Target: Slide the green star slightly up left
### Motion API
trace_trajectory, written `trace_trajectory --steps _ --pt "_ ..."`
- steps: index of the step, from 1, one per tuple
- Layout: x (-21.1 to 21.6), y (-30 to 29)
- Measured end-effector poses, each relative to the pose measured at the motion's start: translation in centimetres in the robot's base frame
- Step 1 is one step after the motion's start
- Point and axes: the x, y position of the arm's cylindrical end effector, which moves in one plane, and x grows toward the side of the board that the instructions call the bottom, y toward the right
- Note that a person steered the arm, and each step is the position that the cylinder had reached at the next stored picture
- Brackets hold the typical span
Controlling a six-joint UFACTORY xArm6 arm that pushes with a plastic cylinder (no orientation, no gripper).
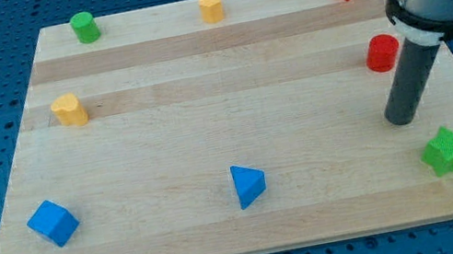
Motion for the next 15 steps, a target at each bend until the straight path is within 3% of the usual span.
trace_trajectory --steps 2,3,4,5,6,13,15 --pt "0.0 3.8" --pt "1.9 7.0" --pt "6.6 8.6" --pt "9.9 8.1" --pt "9.9 5.9" --pt "1.8 -5.3" --pt "0.2 -5.3"
